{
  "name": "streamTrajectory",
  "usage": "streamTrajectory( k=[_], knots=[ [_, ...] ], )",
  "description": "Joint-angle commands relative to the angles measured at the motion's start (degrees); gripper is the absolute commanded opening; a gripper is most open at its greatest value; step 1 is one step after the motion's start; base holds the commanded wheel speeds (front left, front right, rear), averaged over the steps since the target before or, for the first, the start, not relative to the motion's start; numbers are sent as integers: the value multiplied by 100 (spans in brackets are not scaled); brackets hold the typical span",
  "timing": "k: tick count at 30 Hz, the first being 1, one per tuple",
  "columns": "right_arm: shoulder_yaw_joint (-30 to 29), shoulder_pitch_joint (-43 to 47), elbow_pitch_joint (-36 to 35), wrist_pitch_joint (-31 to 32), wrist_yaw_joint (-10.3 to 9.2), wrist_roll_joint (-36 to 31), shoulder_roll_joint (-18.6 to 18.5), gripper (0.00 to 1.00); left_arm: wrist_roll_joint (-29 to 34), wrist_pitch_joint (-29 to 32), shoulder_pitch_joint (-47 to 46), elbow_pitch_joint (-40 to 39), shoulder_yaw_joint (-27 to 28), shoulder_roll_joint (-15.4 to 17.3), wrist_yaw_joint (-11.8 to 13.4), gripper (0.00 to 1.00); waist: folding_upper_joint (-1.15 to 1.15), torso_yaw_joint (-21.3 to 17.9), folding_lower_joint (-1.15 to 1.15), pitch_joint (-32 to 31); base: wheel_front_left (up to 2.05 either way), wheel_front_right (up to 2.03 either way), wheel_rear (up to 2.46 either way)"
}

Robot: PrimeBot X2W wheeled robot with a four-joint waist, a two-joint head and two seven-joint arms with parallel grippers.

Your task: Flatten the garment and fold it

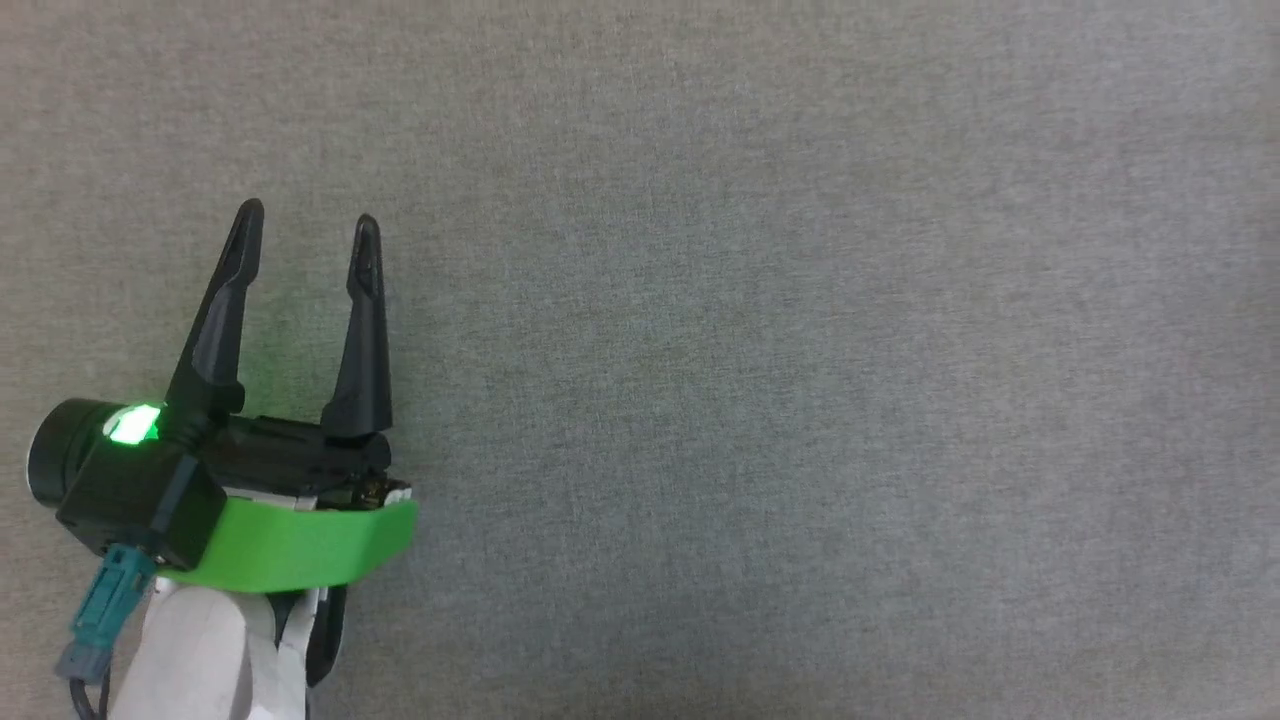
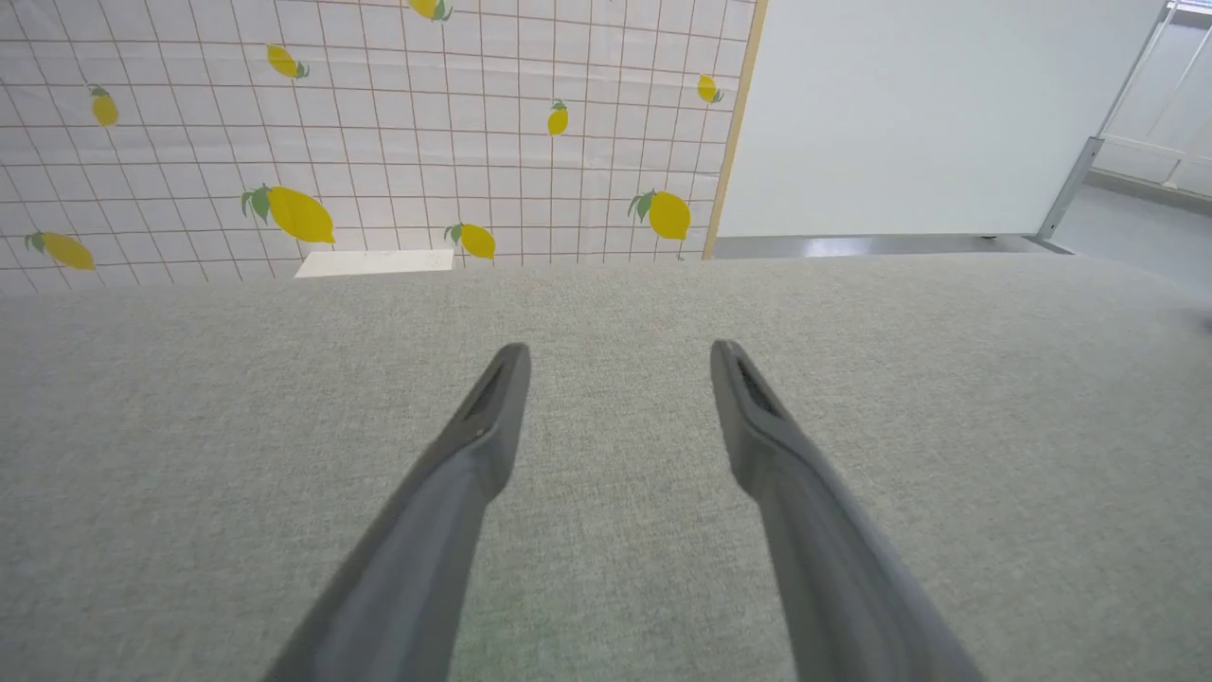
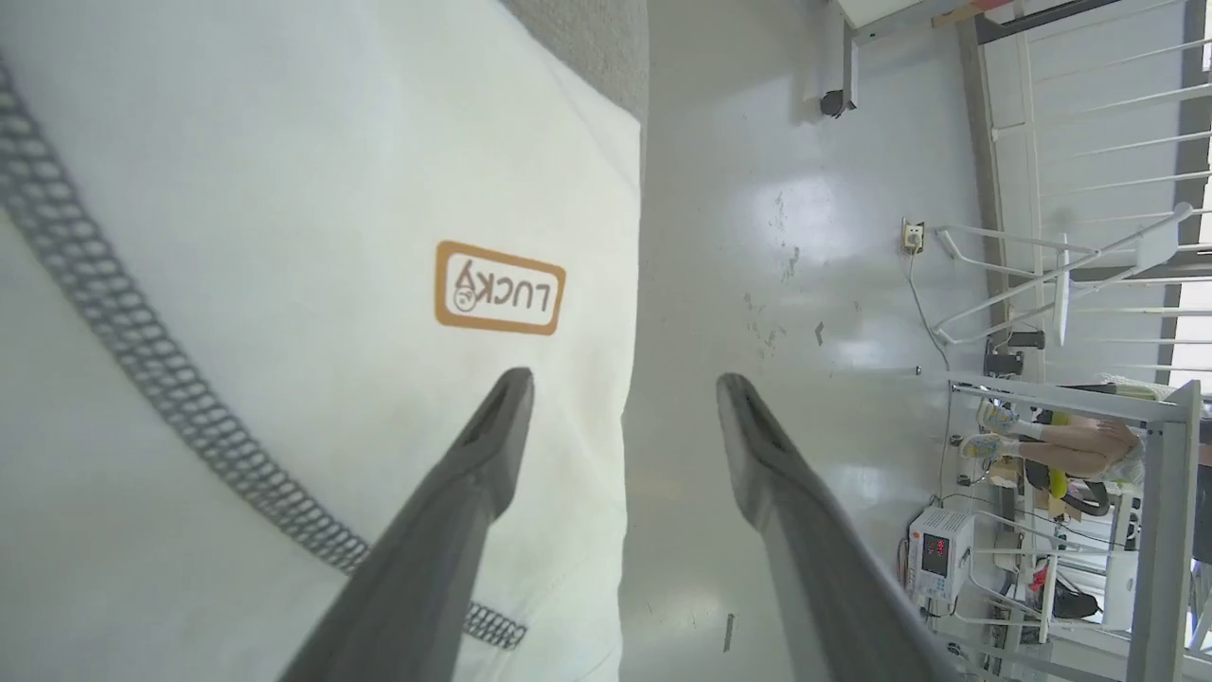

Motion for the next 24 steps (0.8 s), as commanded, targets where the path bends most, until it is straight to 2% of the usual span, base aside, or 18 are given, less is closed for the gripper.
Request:
streamTrajectory(
  k=[1, 4, 11, 15, 24],
  knots=[
    [-16, -98, 56, -102, -10, -37, 71, 100, -63, -42, 22, 25, 24, -52, 44, 100, 0, -6, -1, -296, 0, 0, 0],
    [-129, -117, 125, -300, -10, 18, 244, 100, -107, -83, 128, 128, 59, -105, 94, 100, 0, 14, -1, -640, 0, 0, 0],
    [-454, 288, -170, -847, -10, 100, 1058, 100, -137, -183, 518, 390, 122, -271, 206, 100, 0, 148, -1, -1599, 0, 0, 0],
    [-429, 792, -714, -1141, -10, 243, 1627, 100, -169, -203, 847, 515, 127, -336, 233, 100, 0, 244, -1, -2101, 0, 0, 0],
    [-557, 2154, -2134, -2084, -10, 304, 3187, 100, -262, -160, 1503, 845, 28, -480, 340, 100, 0, 558, -1, -3027, 0, 0, 0]
  ],
)
